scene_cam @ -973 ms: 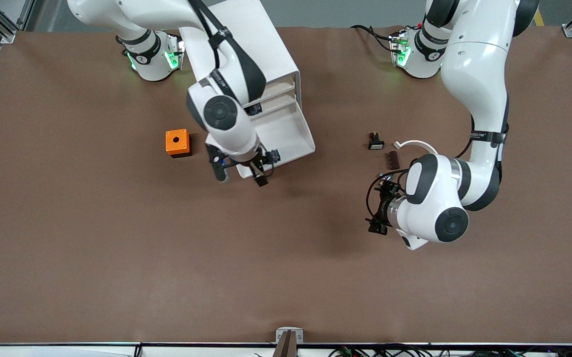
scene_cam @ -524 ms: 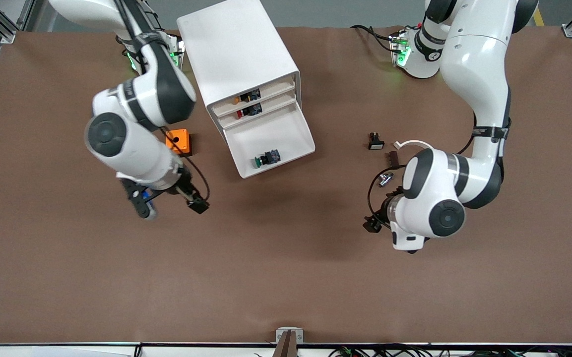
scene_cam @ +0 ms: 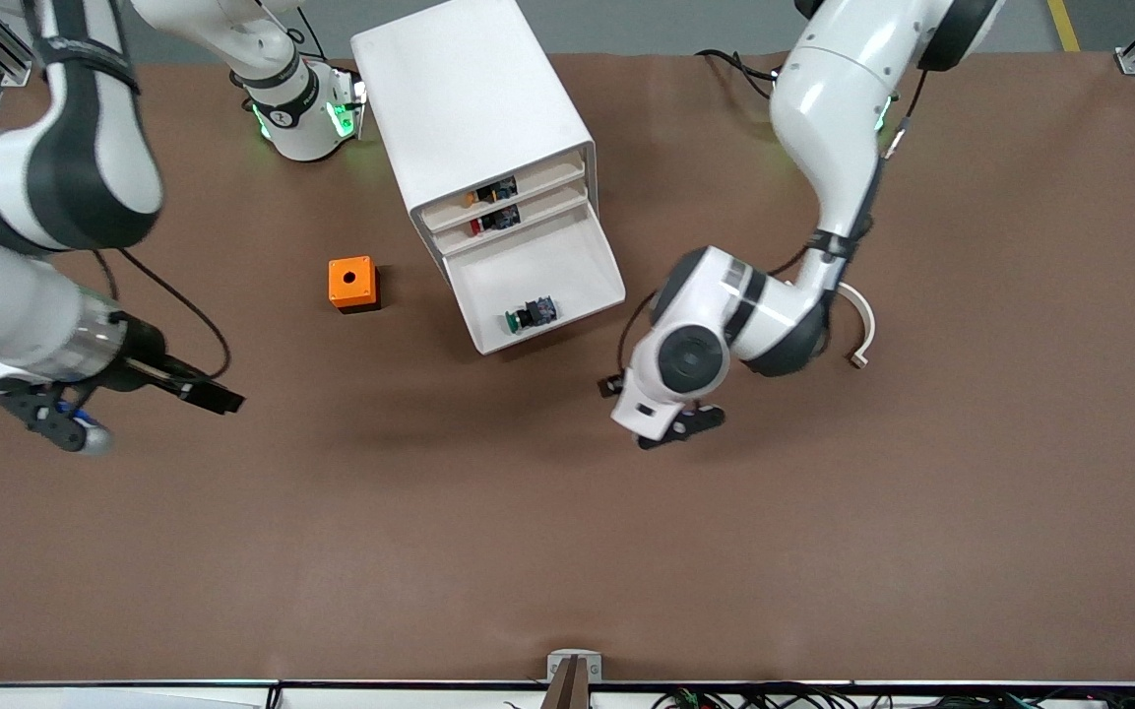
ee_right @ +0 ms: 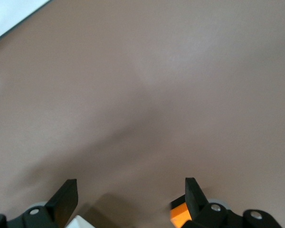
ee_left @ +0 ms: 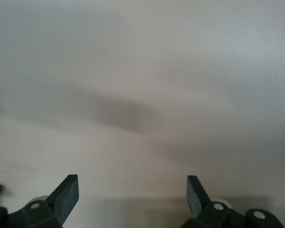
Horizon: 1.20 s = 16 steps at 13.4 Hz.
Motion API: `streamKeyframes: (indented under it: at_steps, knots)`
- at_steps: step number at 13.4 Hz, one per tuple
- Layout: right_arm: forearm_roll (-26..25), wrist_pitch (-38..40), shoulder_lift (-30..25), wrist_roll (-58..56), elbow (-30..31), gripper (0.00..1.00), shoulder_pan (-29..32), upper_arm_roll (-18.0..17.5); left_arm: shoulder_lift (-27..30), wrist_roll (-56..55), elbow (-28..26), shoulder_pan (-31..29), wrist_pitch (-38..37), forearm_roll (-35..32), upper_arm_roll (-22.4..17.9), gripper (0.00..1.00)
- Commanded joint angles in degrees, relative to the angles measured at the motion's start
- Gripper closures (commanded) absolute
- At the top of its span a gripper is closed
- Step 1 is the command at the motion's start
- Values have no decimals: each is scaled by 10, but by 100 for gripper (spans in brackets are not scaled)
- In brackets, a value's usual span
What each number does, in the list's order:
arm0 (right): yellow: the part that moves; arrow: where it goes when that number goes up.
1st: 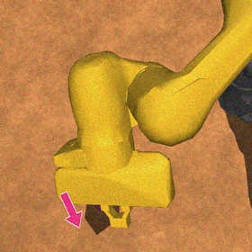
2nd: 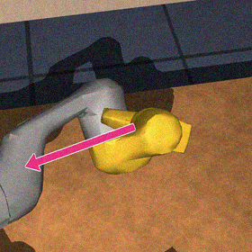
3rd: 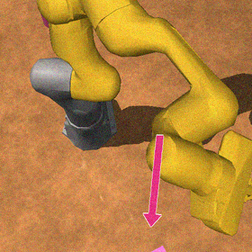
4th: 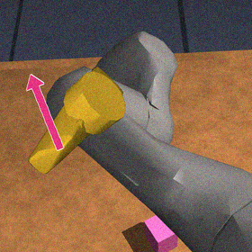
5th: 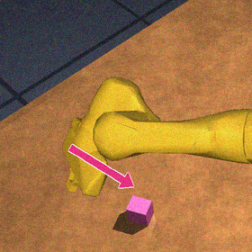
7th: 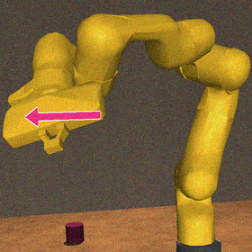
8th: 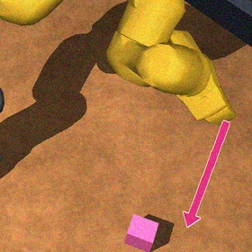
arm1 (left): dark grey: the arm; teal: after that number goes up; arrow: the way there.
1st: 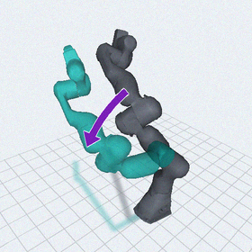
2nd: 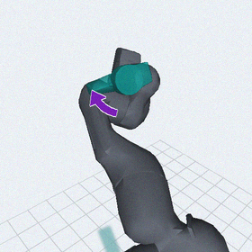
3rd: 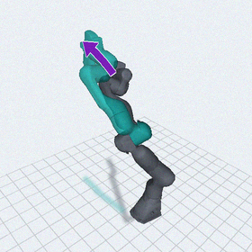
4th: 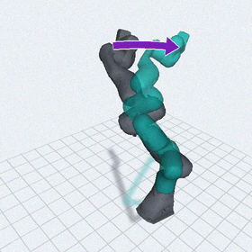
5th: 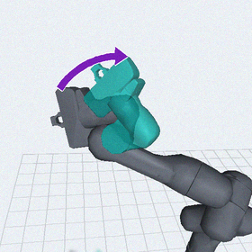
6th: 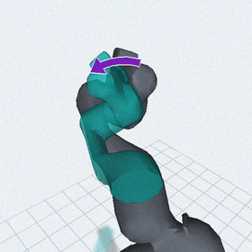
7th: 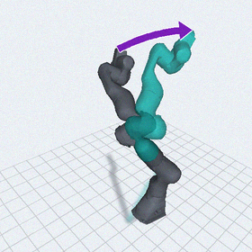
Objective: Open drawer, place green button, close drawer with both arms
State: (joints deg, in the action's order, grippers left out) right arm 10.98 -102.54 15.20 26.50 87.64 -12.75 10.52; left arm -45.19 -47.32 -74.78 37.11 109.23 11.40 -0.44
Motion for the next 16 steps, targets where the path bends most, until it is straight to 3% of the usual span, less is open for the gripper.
streamKeyframes:
  at_steps: [1, 4, 7, 9, 14, 16]
  knots:
    - [-17, 34, -43, -77, 9, 0, 36, -5, -2, 4, -19, 22, 32, -9, 8, 0]
    - [-70, 65, -84, -154, 10, 0, 68, -14, -11, -9, -21, 45, 51, -9, 11, 0]
    - [-73, 88, -111, -222, 11, 0, 180, -111, -10, -46, -22, 60, 51, -8, 27, 0]
    - [-109, 116, -119, -218, 12, 0, 173, -119, -11, -56, -31, 61, 51, -8, 46, 0]
    - [-106, 117, -126, -252, 16, 0, 172, -122, -10, -87, -55, 62, 50, 12, 93, 0]
    - [-105, 90, -156, -253, 53, 0, 175, -118, -9, -106, -65, 63, 47, 13, 112, 0]
